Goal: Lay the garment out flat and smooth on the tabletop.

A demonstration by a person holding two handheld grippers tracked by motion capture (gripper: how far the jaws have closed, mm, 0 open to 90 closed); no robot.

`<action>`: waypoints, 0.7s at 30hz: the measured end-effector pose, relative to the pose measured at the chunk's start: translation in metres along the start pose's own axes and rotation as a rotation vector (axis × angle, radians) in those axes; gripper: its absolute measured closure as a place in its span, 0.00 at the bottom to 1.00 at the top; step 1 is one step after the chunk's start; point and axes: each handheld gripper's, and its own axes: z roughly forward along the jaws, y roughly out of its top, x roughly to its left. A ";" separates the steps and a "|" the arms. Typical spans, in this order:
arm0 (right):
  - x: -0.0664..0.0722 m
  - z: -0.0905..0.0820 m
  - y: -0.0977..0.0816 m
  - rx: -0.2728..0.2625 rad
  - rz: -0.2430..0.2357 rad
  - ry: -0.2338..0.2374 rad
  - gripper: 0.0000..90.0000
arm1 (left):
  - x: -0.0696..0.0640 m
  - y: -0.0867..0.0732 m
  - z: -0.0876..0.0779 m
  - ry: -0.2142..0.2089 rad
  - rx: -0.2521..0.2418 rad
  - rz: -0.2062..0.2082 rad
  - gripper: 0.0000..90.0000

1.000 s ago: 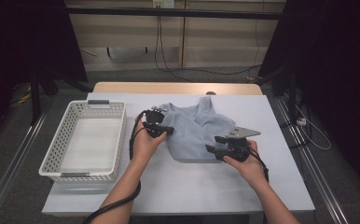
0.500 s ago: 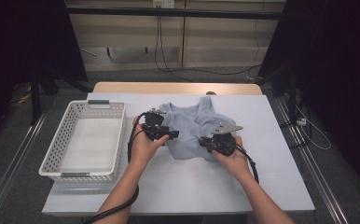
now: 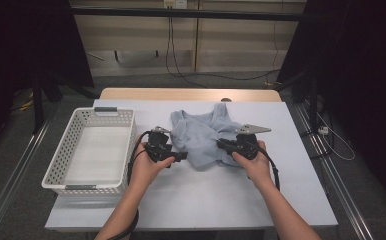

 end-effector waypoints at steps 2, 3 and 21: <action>0.000 0.001 0.000 0.002 0.000 -0.004 0.92 | 0.002 -0.004 0.001 -0.003 0.009 -0.006 0.29; 0.001 0.001 0.000 0.003 -0.001 -0.004 0.92 | 0.003 -0.005 0.001 -0.002 0.008 -0.002 0.28; 0.005 0.001 -0.001 0.010 -0.005 -0.015 0.91 | -0.013 -0.006 0.022 -0.040 -0.025 0.077 0.80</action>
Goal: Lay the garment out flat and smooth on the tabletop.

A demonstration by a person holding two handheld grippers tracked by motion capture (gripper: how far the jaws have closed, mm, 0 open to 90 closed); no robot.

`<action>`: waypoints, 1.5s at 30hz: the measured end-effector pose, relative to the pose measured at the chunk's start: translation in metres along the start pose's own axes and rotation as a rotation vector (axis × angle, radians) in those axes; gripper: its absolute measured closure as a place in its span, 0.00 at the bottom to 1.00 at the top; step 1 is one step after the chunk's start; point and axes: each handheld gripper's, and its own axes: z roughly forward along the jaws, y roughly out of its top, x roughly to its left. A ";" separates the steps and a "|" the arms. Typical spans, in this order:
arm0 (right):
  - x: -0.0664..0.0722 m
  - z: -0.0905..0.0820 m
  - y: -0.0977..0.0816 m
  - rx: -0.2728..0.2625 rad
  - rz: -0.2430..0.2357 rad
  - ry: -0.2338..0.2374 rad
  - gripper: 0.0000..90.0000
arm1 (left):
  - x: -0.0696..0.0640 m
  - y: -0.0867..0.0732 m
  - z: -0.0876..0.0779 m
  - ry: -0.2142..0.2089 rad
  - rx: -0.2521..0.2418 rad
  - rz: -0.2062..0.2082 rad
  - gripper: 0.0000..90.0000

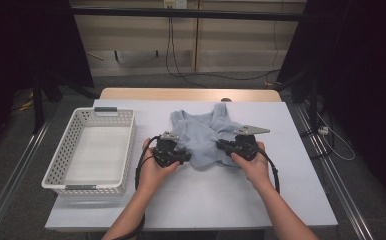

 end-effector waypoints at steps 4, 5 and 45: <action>0.000 0.002 -0.001 0.002 0.003 0.000 0.91 | 0.002 0.003 -0.002 -0.017 -0.016 -0.014 0.92; 0.000 0.002 -0.001 0.001 0.006 0.001 0.91 | 0.002 0.004 -0.004 -0.021 -0.016 -0.012 0.94; -0.002 0.000 -0.003 -0.003 0.023 -0.003 0.89 | 0.008 0.011 0.011 -0.020 -0.033 -0.004 0.92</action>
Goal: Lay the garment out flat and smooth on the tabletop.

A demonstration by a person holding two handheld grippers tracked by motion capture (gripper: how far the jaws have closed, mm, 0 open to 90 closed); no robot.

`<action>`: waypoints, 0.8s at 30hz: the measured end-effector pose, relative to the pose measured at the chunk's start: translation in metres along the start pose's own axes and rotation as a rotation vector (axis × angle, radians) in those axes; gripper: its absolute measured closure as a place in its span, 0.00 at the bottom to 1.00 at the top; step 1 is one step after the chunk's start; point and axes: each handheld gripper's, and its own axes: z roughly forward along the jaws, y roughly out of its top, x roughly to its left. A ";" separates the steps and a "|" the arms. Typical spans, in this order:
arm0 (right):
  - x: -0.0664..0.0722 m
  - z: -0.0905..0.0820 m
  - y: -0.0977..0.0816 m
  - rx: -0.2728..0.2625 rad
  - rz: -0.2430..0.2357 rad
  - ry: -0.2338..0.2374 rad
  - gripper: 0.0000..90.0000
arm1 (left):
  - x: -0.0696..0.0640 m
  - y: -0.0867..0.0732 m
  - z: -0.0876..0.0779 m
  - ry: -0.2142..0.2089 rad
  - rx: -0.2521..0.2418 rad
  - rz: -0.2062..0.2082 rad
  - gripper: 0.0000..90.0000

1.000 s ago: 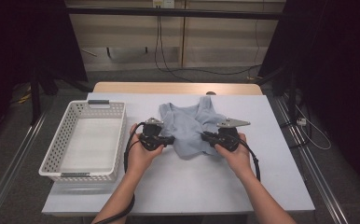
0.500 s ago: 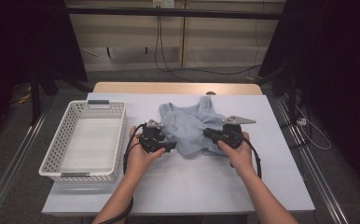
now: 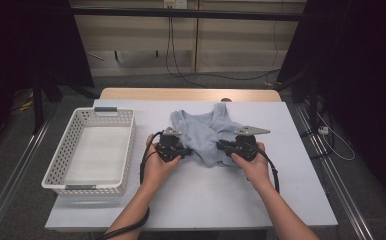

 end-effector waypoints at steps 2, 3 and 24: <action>-0.001 0.000 -0.001 -0.003 0.003 -0.002 0.86 | 0.000 0.003 -0.005 -0.006 0.008 -0.004 0.94; -0.001 0.000 -0.001 -0.002 0.008 -0.005 0.84 | 0.000 0.005 -0.010 -0.011 0.010 -0.010 0.94; 0.001 -0.008 0.010 -0.041 -0.046 -0.013 0.87 | -0.008 0.042 -0.053 -0.016 0.051 -0.047 0.95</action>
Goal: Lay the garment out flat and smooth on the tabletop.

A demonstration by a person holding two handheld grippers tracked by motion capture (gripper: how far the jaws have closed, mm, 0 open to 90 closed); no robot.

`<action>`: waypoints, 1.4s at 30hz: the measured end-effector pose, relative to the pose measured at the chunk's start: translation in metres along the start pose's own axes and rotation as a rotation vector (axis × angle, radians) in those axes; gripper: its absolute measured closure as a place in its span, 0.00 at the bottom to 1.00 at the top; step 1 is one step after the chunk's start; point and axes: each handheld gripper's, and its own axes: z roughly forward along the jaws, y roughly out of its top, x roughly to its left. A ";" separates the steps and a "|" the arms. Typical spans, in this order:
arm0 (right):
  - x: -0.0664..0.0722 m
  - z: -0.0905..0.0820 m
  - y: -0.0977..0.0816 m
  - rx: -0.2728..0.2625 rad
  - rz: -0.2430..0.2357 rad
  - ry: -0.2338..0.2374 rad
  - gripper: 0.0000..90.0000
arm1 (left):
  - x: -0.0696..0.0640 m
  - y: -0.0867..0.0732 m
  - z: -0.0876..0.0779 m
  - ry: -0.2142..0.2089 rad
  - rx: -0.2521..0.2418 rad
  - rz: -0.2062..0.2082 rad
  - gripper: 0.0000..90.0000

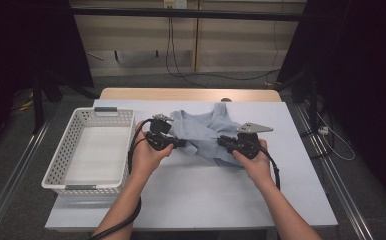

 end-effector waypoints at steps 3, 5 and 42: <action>0.004 -0.001 -0.001 -0.002 -0.022 -0.011 0.81 | 0.001 0.002 0.001 0.007 0.007 -0.008 0.95; 0.006 -0.003 -0.003 -0.005 -0.024 -0.008 0.76 | 0.003 0.002 0.001 0.007 0.005 -0.012 0.95; 0.041 0.008 -0.034 0.141 -0.106 0.126 0.64 | 0.013 0.020 0.013 0.048 -0.004 -0.099 0.95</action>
